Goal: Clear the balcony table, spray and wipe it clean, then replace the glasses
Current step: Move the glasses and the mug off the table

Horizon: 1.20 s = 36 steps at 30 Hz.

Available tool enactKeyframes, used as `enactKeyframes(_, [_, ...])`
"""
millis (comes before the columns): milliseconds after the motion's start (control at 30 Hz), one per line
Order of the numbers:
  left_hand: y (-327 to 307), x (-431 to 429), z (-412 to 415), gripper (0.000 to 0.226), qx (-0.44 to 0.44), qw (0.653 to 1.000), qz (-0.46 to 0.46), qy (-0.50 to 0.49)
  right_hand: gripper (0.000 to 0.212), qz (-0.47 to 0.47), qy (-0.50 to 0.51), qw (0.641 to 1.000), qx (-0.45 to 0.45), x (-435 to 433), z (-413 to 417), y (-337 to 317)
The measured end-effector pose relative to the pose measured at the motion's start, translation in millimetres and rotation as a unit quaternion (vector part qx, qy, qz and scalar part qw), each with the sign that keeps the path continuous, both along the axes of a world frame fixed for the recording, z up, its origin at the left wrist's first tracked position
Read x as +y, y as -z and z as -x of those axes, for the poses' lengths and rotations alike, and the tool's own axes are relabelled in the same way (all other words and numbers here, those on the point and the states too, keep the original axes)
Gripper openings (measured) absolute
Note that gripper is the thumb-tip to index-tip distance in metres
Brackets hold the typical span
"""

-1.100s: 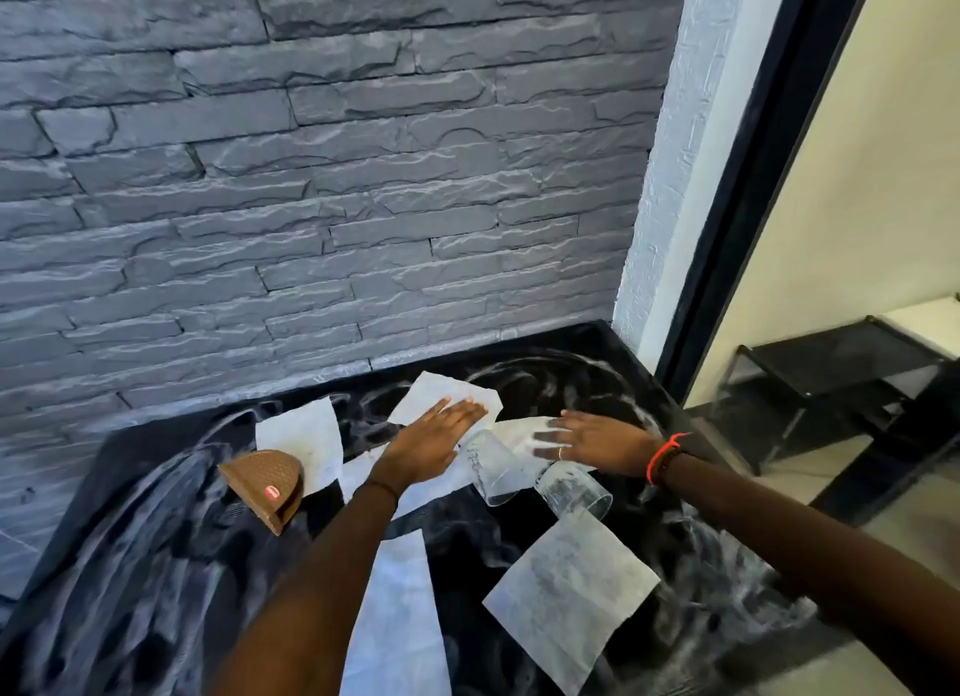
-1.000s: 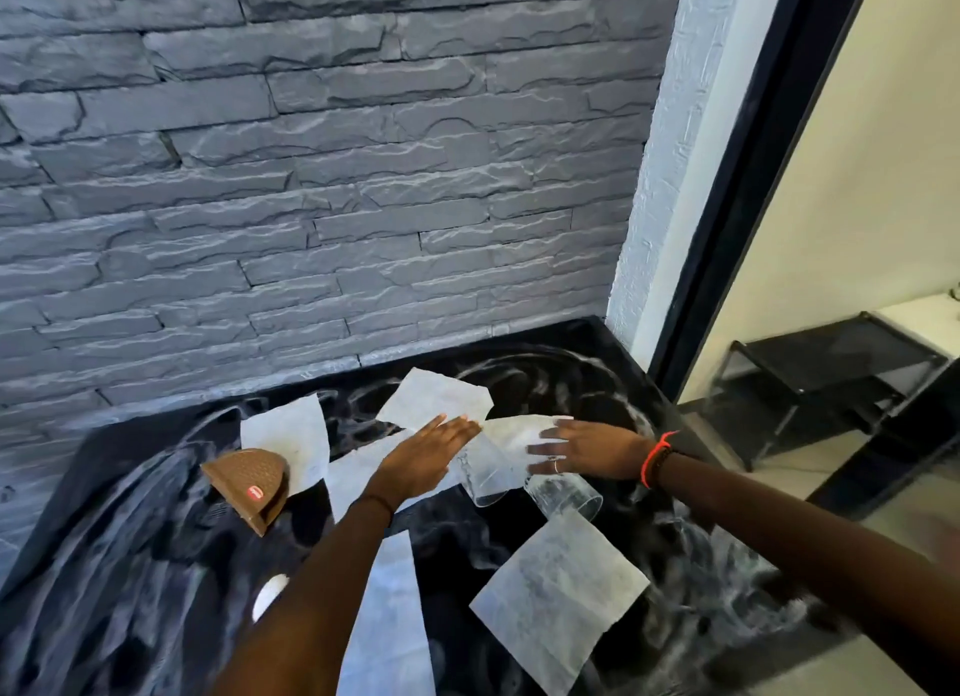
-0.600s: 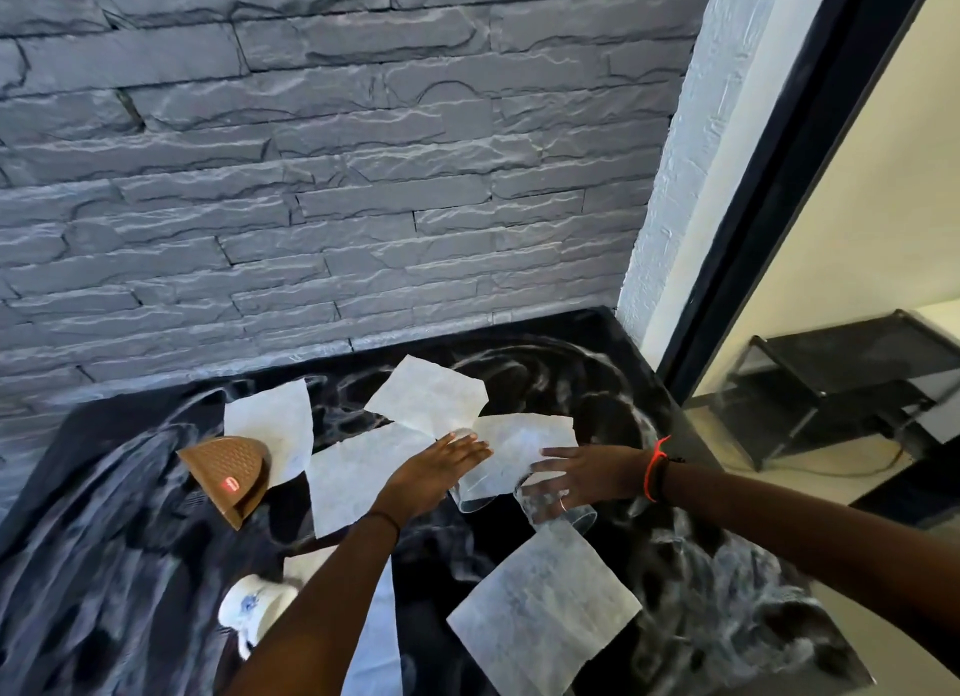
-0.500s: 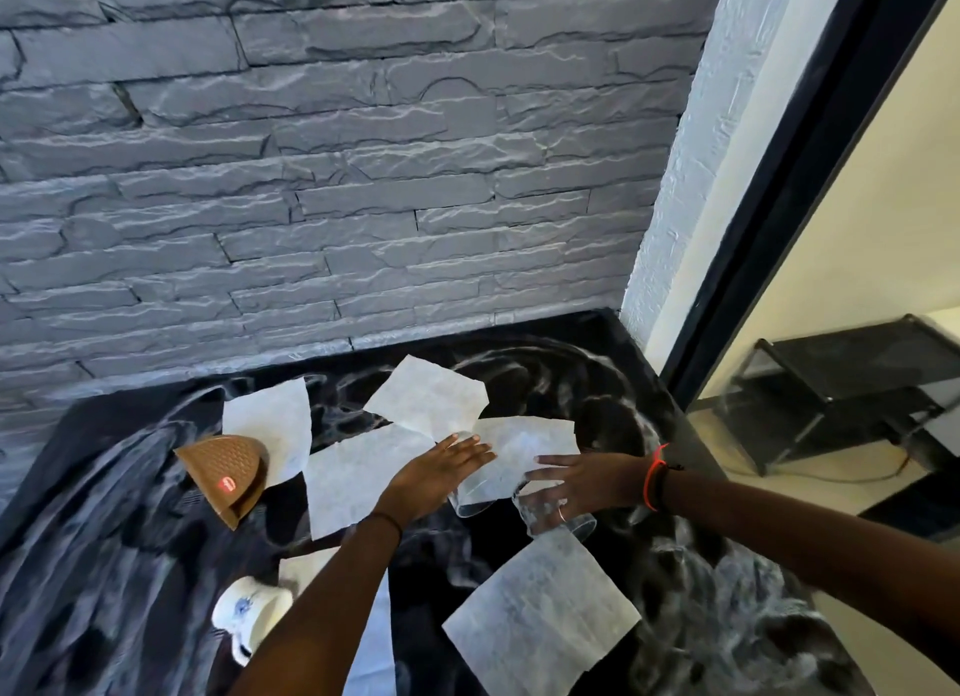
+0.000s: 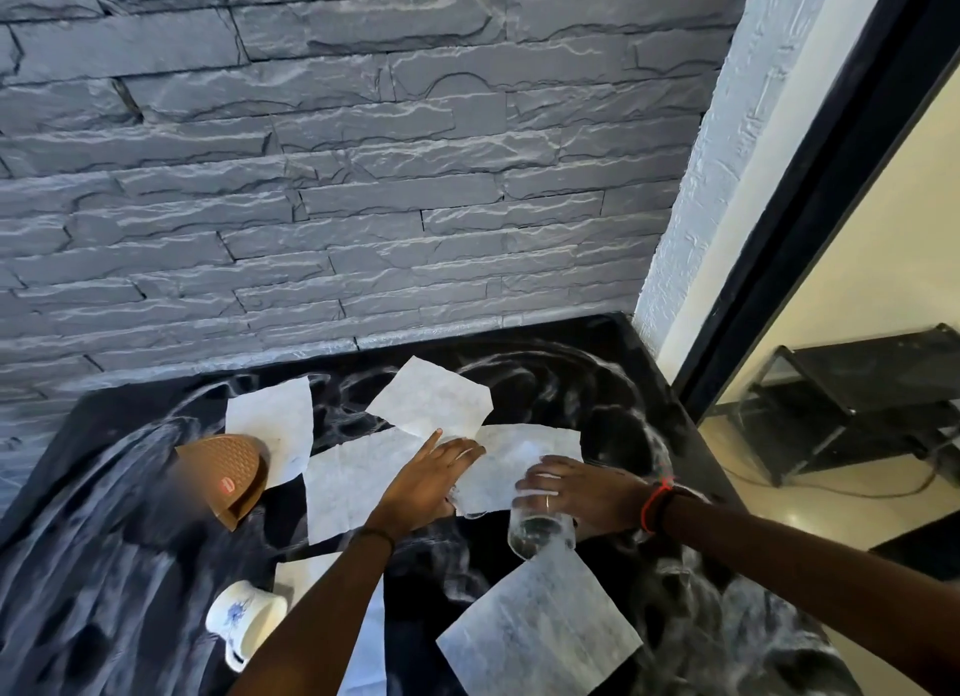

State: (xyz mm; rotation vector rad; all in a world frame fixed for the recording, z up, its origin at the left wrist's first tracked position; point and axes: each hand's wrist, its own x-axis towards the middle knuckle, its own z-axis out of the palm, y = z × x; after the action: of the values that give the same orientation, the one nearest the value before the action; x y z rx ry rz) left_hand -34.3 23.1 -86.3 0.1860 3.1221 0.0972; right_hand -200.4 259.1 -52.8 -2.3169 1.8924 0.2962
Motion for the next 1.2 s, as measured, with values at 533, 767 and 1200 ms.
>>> enactKeyframes(533, [-52, -5, -71, 0.089, 0.184, 0.822, -0.383, -0.379, 0.098, 0.182, 0.314, 0.876, -0.317, -64, -58, -35])
enactKeyframes(767, [-65, -10, -162, 0.087, 0.221, 0.767, -0.374, -0.472, 0.09, 0.176, 0.301, 0.835, -0.425, -114, -121, -52])
enactKeyframes(1200, [-68, 30, -412, 0.086, 0.288, 0.632, -0.33, -0.639, 0.089, 0.091, 0.158, 0.818, -0.546, -175, -339, -62])
